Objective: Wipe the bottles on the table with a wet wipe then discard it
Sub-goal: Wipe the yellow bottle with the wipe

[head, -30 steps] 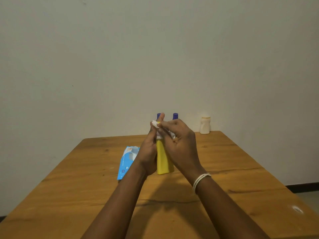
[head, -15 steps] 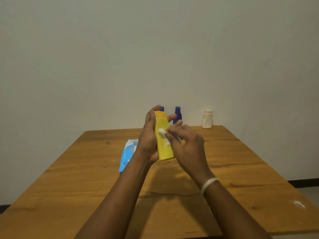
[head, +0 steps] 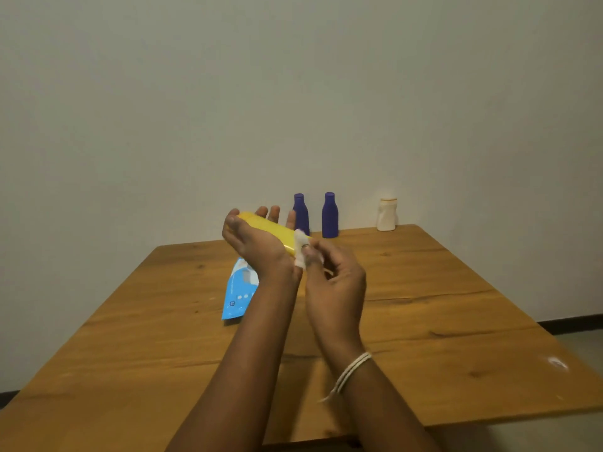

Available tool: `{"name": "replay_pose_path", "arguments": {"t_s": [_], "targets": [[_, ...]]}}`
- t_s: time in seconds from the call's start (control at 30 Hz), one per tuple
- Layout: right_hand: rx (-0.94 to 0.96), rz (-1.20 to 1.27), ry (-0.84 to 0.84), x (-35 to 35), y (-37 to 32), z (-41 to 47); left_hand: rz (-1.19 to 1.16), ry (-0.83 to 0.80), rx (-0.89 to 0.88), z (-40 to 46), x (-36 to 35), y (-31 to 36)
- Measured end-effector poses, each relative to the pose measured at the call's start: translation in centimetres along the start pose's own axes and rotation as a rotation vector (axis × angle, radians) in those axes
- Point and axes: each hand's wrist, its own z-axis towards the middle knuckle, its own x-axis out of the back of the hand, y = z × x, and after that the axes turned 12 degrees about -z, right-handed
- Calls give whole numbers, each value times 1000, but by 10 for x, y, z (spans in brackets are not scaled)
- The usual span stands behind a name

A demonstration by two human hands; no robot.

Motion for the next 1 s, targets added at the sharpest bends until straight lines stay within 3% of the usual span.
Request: {"name": "replay_pose_path", "arguments": {"t_s": [0.1,0.17,0.37,0.57,0.77,0.9,1.0], "targets": [[0,32,-21,-4,2,-10,5,17,-58,4,2,1],[-99,104,-17,0,1,3,51,-11,-65,2,8,0],[-333,289,-118,15,0,19,74,-201,-17,-2,12,5],[-111,66,-156,31,9,17,72,-304,145,-8,14,4],[45,-75,-225,28,-2,54,362,-500,321,-14,20,2],[128,-104,-265,23,-21,81,511,-510,410,-20,25,5],[73,-34,-384,31,-19,81,549,-439,354,-17,20,15]]}}
